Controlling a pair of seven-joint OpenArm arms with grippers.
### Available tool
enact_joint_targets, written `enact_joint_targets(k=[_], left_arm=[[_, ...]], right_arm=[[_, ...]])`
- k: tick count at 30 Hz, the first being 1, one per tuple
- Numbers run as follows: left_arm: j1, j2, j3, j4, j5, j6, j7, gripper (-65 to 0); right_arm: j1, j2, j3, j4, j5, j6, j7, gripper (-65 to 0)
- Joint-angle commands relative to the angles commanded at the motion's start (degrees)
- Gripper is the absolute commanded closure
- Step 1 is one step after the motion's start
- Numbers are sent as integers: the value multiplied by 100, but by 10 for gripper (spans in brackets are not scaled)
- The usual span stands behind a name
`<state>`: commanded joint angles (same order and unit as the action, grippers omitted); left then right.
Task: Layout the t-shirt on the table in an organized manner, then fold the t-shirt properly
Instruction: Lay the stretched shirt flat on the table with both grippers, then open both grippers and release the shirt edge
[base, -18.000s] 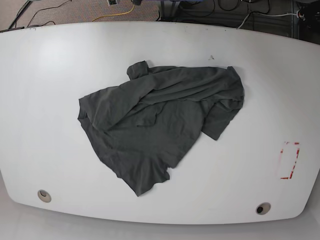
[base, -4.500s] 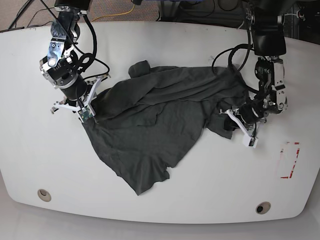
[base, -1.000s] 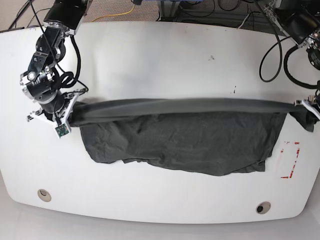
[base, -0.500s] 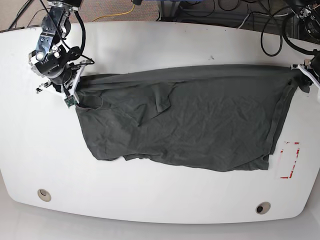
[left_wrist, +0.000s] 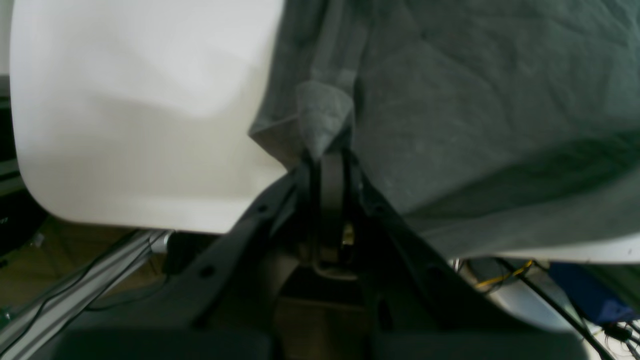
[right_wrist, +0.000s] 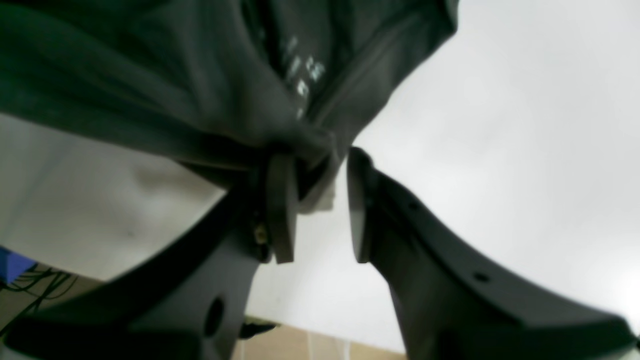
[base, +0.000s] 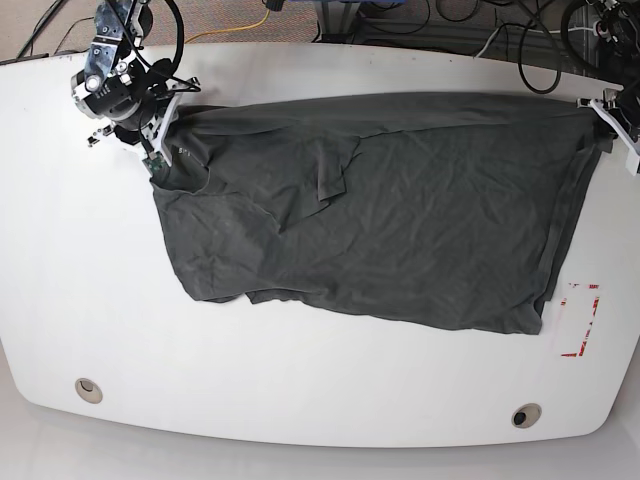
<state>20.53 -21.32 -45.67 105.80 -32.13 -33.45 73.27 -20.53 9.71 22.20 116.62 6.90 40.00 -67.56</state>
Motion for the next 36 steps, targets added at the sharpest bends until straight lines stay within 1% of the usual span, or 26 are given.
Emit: enact_joint_targets(k=[1, 4, 6, 7, 9, 12, 16, 19, 22, 23, 28, 31, 32, 36], left_arm=[[9, 0, 0, 0, 9, 0, 0, -72], [62, 0, 0, 0, 18, 0, 0, -162], [79, 0, 0, -9, 26, 0, 0, -256], [79, 0, 0, -9, 26, 0, 0, -274], [88, 0, -9, -18, 26, 0, 0, -350], [132, -9, -9, -18, 26, 0, 0, -424], [149, -141, -9, -26, 26, 0, 9, -492], [123, -158, -62, -18, 26, 0, 0, -500], [97, -281, -237, -9, 0, 0, 0, -500], [-26, -334, -290, -9, 0, 0, -9, -500], [-448, -369, -316, -9, 18, 0, 9, -500], [-563, -554, -316, 0, 18, 0, 18, -500], [-580, -589, -316, 0, 18, 0, 18, -500], [-686, -651, -316, 0, 18, 0, 9, -500]], right_arm=[[-26, 0, 0, -9, 0, 0, 0, -254], [-62, 0, 0, -9, 0, 0, 0, -289], [-105, 0, 0, -9, 0, 0, 0, -315], [-114, 0, 0, -9, 0, 0, 0, -319], [-114, 0, 26, -9, 0, 0, 0, -338], [-114, 9, 44, -9, 0, 0, 0, -355], [-185, 26, 44, 9, -9, 0, 0, -371], [-185, 35, 44, 9, 18, 0, 0, -369], [-105, 9, 18, 9, 26, 0, 18, -369], [9, 9, 9, 9, 26, 0, 18, -369], [369, 9, 18, 0, -9, 0, 0, -369], [492, 53, 35, 0, -18, 0, -26, -369], [510, 70, 35, 9, -18, 0, -70, -369], [545, 378, 35, 9, 0, 0, -501, -369]])
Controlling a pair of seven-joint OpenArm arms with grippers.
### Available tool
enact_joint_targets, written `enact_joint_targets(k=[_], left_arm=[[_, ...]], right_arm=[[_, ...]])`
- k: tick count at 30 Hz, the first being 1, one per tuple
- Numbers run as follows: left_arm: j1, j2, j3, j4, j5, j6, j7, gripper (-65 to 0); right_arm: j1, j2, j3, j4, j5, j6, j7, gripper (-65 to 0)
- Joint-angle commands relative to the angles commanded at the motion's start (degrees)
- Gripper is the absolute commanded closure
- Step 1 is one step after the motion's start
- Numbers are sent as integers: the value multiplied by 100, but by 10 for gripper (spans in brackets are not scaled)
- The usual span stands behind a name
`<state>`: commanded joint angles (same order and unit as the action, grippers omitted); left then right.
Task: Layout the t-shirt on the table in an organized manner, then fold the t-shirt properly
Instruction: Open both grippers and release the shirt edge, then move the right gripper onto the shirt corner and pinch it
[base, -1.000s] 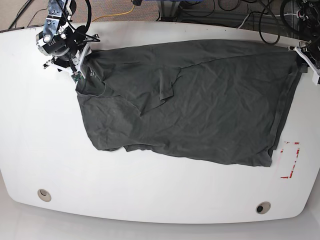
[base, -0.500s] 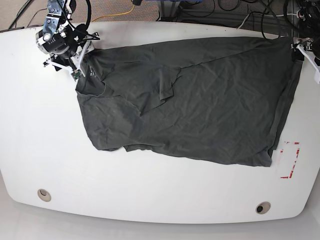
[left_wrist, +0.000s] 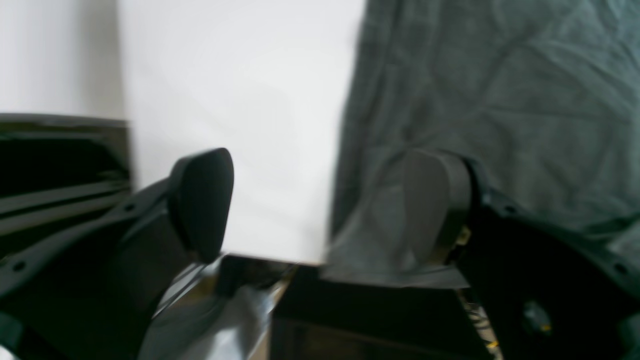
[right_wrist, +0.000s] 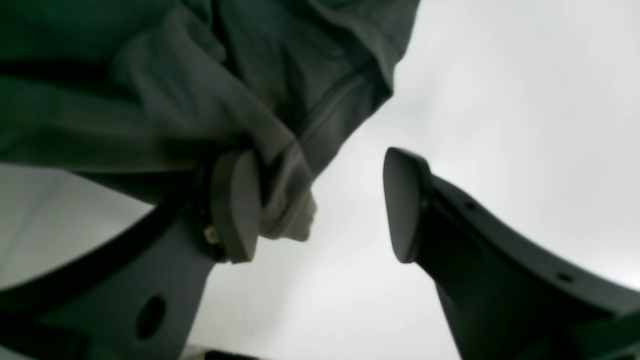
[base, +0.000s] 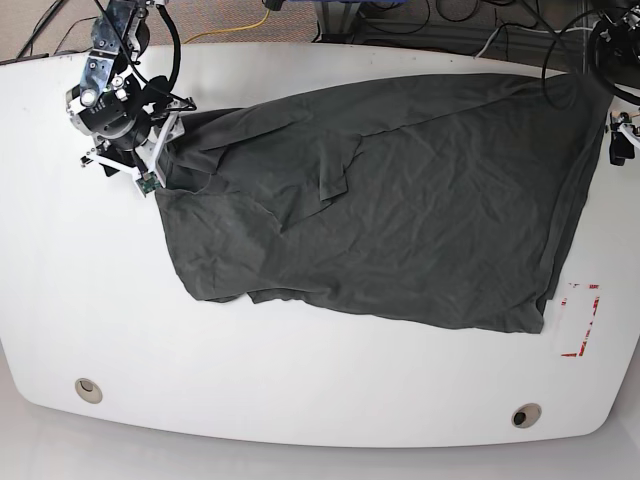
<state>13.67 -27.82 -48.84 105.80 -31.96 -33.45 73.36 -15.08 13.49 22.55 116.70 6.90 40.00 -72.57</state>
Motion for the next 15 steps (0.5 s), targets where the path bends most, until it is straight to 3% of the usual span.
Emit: enact_joint_targets(k=[9, 15], left_arm=[[-88, 0, 0, 0, 9, 0, -9, -500], [-123, 35, 26, -9, 0, 0, -35, -500]], right_arm=[[-316, 44, 0, 0, 26, 0, -114, -369], [-334, -132, 9, -9, -18, 0, 448, -369]])
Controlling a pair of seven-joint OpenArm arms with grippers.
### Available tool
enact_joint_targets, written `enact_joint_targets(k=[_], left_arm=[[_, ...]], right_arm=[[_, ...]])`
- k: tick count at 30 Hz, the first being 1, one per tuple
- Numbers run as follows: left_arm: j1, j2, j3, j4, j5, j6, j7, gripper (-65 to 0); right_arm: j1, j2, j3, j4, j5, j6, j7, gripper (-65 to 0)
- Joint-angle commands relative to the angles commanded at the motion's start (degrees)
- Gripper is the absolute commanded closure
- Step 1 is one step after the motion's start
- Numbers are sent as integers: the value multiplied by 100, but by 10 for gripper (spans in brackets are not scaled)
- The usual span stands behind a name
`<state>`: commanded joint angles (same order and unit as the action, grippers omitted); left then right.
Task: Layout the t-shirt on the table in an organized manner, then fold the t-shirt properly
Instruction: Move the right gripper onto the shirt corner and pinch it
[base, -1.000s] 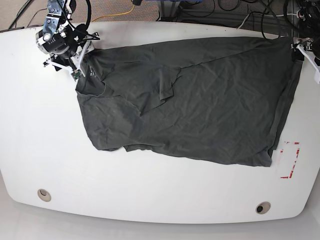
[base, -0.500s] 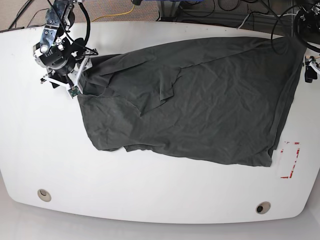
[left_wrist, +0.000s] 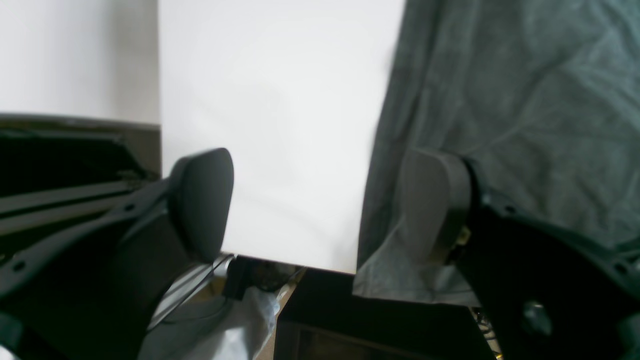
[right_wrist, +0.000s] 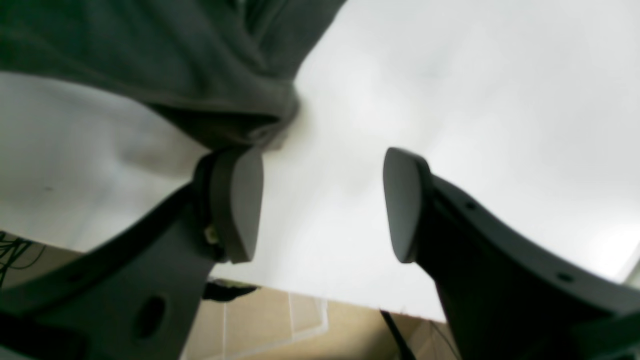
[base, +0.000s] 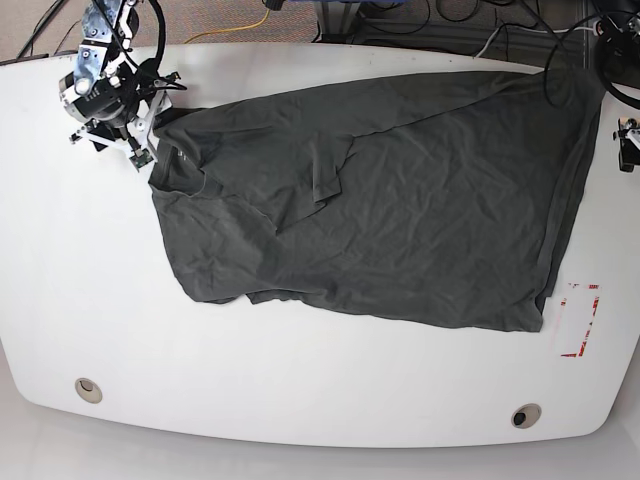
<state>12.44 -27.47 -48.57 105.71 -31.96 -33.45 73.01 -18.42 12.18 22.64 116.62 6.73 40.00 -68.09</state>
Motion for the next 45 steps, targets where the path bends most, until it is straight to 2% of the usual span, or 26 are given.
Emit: enact_joint_targets(k=[6, 15, 24, 26, 33, 40, 45], left_arm=[[-123, 9, 9, 0, 0, 0, -123, -500], [-123, 9, 18, 0, -9, 0, -193, -500], [-123, 9, 18, -9, -9, 0, -193, -500], [-132, 9, 18, -18, 0, 0, -193, -500], [-132, 18, 53, -26, -9, 0, -308, -500], [-149, 18, 246, -26, 0, 9, -352, -500], [-246, 105, 237, -26, 9, 9, -352, -500]], right_arm=[[281, -18, -9, -9, -44, 0, 290, -369], [993, 44, -62, -18, -1029, 0, 316, -369], [1530, 9, -62, -18, -1073, 0, 202, -369], [1670, -79, -62, -18, -1064, 0, 193, -369], [1934, -712, -149, -62, -1064, 0, 193, -369], [1934, -1002, -993, -360, -1064, 0, 229, -369], [1934, -1160, -1319, -677, -1064, 0, 246, -369]])
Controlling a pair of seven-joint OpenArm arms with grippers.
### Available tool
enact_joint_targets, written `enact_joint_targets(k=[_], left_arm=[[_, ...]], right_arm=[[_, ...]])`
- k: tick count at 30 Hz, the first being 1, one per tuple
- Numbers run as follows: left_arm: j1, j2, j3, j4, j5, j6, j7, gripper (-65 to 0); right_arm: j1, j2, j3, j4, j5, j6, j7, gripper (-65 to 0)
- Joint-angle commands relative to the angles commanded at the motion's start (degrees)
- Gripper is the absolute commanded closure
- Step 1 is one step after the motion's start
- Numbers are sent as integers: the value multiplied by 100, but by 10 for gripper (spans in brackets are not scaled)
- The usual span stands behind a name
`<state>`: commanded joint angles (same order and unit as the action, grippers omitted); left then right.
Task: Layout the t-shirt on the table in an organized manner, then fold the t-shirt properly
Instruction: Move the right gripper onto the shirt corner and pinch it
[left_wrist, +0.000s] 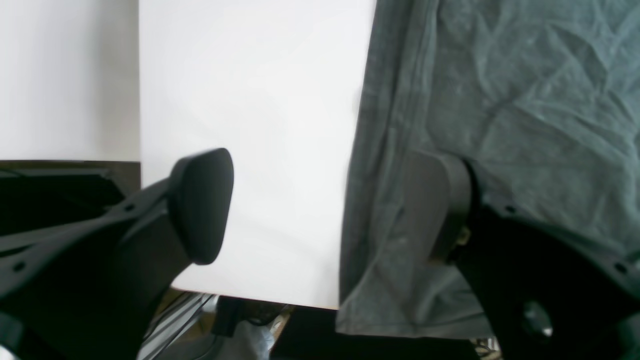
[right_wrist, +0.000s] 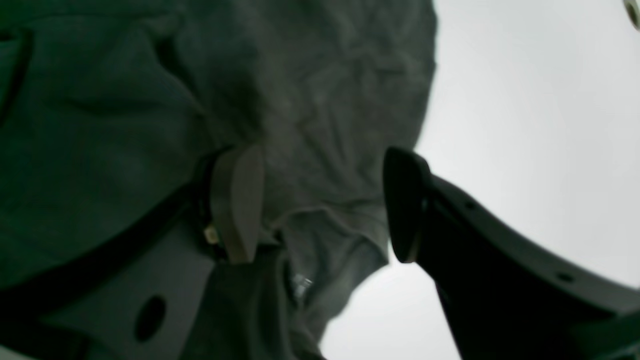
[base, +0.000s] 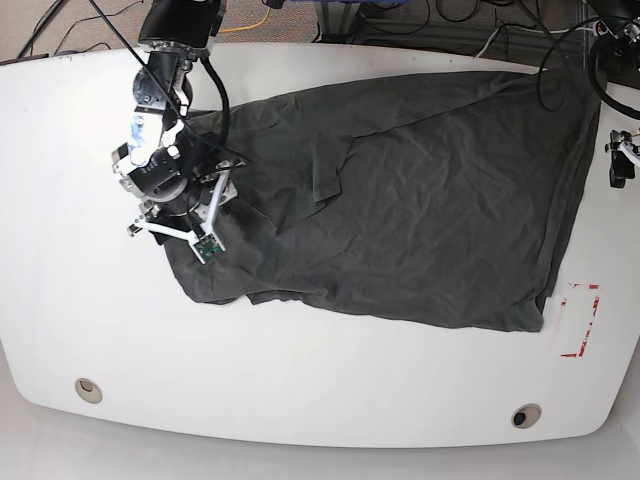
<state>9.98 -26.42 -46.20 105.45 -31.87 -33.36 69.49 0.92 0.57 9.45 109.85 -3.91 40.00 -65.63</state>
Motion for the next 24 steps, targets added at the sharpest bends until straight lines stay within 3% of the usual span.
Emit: enact_joint_targets(k=[14, 24], left_arm=[[0, 62, 18, 0, 0, 0, 0, -500], [0, 62, 18, 0, 0, 0, 0, -500]], right_arm=[[378, -185, -501, -1345, 0, 0, 475, -369], [580, -202, -835, -1521, 0, 0, 624, -369]])
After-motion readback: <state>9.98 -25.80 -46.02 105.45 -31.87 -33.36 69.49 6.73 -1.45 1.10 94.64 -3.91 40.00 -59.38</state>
